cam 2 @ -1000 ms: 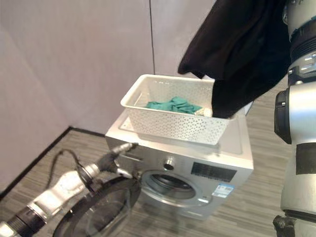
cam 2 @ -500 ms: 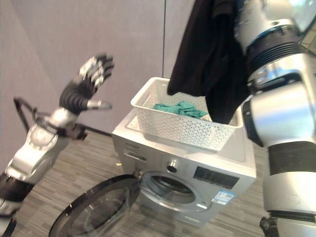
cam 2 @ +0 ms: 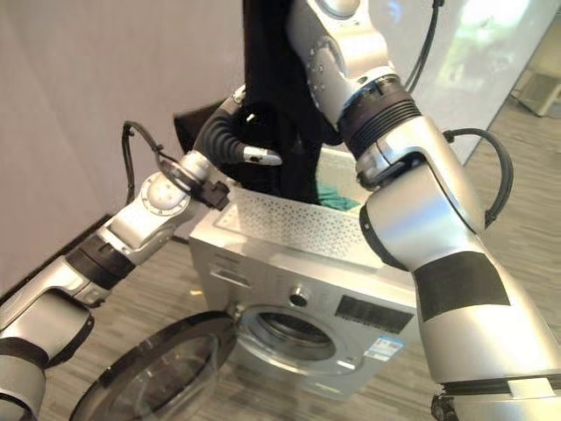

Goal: Grab the laundry basket,head to the washer,open it,put in the laundry and shut it.

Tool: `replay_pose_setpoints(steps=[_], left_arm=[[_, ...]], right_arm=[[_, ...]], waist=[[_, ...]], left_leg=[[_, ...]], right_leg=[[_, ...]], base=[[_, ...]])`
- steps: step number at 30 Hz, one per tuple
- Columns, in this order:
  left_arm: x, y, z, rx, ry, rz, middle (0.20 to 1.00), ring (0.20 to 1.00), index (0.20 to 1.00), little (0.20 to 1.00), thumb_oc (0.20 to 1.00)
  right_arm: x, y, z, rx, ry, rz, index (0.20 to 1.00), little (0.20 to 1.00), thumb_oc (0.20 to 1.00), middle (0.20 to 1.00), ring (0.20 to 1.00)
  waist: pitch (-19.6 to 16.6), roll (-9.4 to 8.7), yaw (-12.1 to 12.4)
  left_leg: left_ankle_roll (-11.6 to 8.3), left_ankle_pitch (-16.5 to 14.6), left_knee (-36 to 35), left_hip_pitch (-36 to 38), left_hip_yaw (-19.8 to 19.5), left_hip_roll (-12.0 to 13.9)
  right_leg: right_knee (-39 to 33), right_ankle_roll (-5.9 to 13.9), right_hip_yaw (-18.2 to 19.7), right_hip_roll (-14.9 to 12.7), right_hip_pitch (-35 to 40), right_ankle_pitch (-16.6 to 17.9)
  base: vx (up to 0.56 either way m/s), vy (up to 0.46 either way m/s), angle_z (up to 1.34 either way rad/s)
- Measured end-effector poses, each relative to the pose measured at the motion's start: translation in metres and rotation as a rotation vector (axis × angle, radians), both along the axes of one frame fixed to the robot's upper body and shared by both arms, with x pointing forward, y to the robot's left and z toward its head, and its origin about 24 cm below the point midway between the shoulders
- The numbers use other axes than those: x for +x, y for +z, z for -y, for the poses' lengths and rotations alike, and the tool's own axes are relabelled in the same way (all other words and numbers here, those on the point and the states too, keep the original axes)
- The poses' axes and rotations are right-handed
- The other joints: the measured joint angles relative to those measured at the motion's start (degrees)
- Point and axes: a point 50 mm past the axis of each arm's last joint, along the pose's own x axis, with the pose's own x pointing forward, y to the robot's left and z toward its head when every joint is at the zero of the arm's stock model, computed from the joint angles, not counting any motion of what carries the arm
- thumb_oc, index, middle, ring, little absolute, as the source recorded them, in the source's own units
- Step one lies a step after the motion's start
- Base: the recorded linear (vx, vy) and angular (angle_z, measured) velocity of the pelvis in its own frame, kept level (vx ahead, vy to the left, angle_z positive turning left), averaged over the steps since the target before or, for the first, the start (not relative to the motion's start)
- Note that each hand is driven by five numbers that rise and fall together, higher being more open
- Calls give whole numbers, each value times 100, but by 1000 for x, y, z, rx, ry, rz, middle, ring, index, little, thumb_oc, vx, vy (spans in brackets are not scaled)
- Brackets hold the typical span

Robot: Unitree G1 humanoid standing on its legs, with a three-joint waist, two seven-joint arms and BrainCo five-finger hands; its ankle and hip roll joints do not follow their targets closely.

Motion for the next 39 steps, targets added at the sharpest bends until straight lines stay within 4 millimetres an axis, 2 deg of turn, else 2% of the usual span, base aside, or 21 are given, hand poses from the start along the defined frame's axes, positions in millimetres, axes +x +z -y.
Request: replay_pose_setpoints(steps=[4, 5, 6, 7, 9, 14, 17, 20, 25, 26, 30, 34, 36, 37, 38, 39], left_arm=[[11, -7, 1, 13, 69, -29, 1000, 1000, 1000, 1000, 1000], [21, -5, -6, 33, 149, -27, 1000, 1000, 1000, 1000, 1000], [22, -2, -10, 24, 173, -20, 1000, 1000, 1000, 1000, 1000], [19, 4, -14, 4, 186, 5, 1000, 1000, 1000, 1000, 1000], [14, 11, -16, 25, 180, 51, 1000, 1000, 1000, 1000, 1000], [-1, 29, -34, 38, 196, 147, 1000, 1000, 1000, 1000, 1000], [-15, 34, -47, 29, 191, 189, 1000, 1000, 1000, 1000, 1000], [-29, 36, -65, -20, 206, 220, 1000, 1000, 1000, 1000, 1000], [-51, 25, -88, -37, 222, 227, 1000, 1000, 1000, 1000, 1000], [-56, 21, -94, -50, 230, 219, 1000, 1000, 1000, 1000, 1000], [-60, 9, -103, -61, 259, 185, 1000, 1000, 1000, 1000, 1000], [-54, 3, -107, -60, 283, 158, 1000, 1000, 1000, 1000, 1000], [-37, -7, -110, -48, 325, 91, 1000, 1000, 1000, 1000, 1000], [-27, -17, -114, -28, 363, 36, 1000, 1000, 1000, 1000, 1000], [-24, -21, -115, -22, 374, 11, 1000, 1000, 1000, 1000, 1000], [-14, -28, -112, -13, 380, -44, 1000, 1000, 1000, 1000, 1000]], right_arm=[[-4, -2, -8, -29, 25, 13, 200, 200, 200, 200, 200], [-11, -2, -19, -58, 67, 39, 200, 200, 200, 200, 200], [-15, -1, -24, -75, 87, 55, 200, 200, 200, 200, 200], [-22, 0, -31, -91, 117, 83, 200, 200, 200, 200, 200], [-25, 3, -32, -94, 124, 96, 200, 200, 200, 200, 200], [-22, 13, -22, -86, 63, 113, 200, 200, 200, 200, 200], [-14, 21, -1, -86, -42, 113, 200, 200, 200, 200, 200], [-4, 30, 47, -60, -206, 99, 200, 200, 200, 200, 200], [0, 34, 80, -32, -320, 75, 200, 200, 200, 200, 200], [0, 35, 92, -21, -354, 70, 200, 200, 200, 200, 200], [-4, 41, 115, 25, -405, 75, 200, 200, 200, 200, 200], [-4, 41, 115, 31, -400, 75, 200, 200, 200, 200, 200], [-3, 40, 103, 24, -366, 77, 200, 200, 200, 200, 200], [-4, 40, 89, 12, -323, 84, 200, 200, 200, 200, 200], [-4, 40, 82, 4, -303, 88, 200, 200, 200, 200, 200], [-5, 39, 75, 12, -277, 88, 200, 200, 200, 200, 200]], waist=[[-5, -29, -40], [-22, -54, -46], [-25, -65, -93], [-26, -68, -161], [-26, -68, -162], [-19, -60, -116], [-15, -57, -42], [-6, -49, 155], [27, -10, 198], [34, 0, 229], [71, 41, 362], [81, 55, 404], [91, 70, 384], [99, 81, 349], [101, 81, 289], [102, 73, 297]], left_leg=[[0, 0, -4, 4, 41, 2], [0, 0, -2, 1, 79, 15], [0, 0, 2, 5, 81, 18], [0, -1, -3, 17, 79, 17], [0, -1, -9, 22, 88, 17], [-11, -9, -14, 42, 126, 25], [-25, -25, -18, 50, 154, 27], [-33, -43, -28, 51, 111, 20], [-34, -44, -48, 69, 16, 6], [-35, -44, -58, 67, -23, 3], [-34, -44, -71, 83, -103, -12], [-35, -43, -70, 95, -108, -11], [-35, -42, -66, 107, -106, -13], [-35, -42, -65, 107, -101, -8], [-35, -42, -65, 106, -98, -7], [-35, -42, -68, 109, -97, -7]], right_leg=[[16, 3, 44, 0, -49, -2], [20, 5, 94, 6, -58, -3], [18, 1, 141, 10, -65, 1], [13, 0, 168, 10, -65, 2], [5, -2, 179, 11, -64, 4], [-8, 4, 186, 12, -46, -2], [-10, 8, 197, 12, -45, -5], [-21, 13, 168, 10, -29, -9], [-123, 13, 100, 10, 62, -6], [-135, 9, 52, 10, 77, -3], [-214, 4, -25, 9, 158, 2], [-241, -4, -40, 16, 191, 8], [-282, -4, -40, 17, 220, 17], [-301, -14, -38, 21, 228, 29], [-309, -12, -27, 28, 217, 32], [-311, -15, -27, 27, 232, 38]], base=[[-3, -1, -7], [4, 3, -18], [21, 12, -27], [21, 13, -16], [14, 11, -4], [0, 0, 0], [14, 4, -2], [11, 4, 5], [5, 10, 9], [-4, 12, 12], [-11, -2, 11], [-3, -2, 2], [0, 0, 0], [-13, -2, -4], [-36, -4, -3], [-23, -2, -5]])
